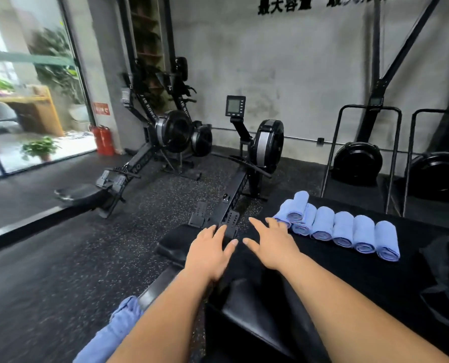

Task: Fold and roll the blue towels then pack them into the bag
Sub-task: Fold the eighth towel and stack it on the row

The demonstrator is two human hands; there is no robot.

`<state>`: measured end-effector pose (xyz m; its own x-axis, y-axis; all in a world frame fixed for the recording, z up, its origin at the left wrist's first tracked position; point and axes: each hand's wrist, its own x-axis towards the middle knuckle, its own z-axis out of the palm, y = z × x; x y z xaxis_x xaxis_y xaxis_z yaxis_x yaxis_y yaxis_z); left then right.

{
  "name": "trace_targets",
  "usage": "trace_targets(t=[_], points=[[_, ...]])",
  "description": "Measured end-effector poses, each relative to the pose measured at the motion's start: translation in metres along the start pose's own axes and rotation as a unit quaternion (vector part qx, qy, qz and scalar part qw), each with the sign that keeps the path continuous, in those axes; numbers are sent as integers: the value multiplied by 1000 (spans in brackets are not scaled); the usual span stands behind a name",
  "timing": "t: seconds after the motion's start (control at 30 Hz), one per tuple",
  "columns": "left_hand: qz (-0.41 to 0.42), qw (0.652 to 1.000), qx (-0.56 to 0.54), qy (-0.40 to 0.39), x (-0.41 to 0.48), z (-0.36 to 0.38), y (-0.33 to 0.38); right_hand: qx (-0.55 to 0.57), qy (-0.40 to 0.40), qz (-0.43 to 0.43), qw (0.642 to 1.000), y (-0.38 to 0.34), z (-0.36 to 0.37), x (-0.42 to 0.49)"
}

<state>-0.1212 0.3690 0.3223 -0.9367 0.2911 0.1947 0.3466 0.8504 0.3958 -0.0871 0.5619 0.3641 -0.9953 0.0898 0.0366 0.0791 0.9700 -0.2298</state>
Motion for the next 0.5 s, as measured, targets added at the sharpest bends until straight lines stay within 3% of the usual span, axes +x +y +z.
trace_targets(t=[0.2,0.5], points=[[-73,997,4,17,-67,-30,-54,-7,-23,-70,997,-75,13,-19],[-174,984,40,-21,-172,-25,-143,-23,-86,-168,982,-169,70,-58]])
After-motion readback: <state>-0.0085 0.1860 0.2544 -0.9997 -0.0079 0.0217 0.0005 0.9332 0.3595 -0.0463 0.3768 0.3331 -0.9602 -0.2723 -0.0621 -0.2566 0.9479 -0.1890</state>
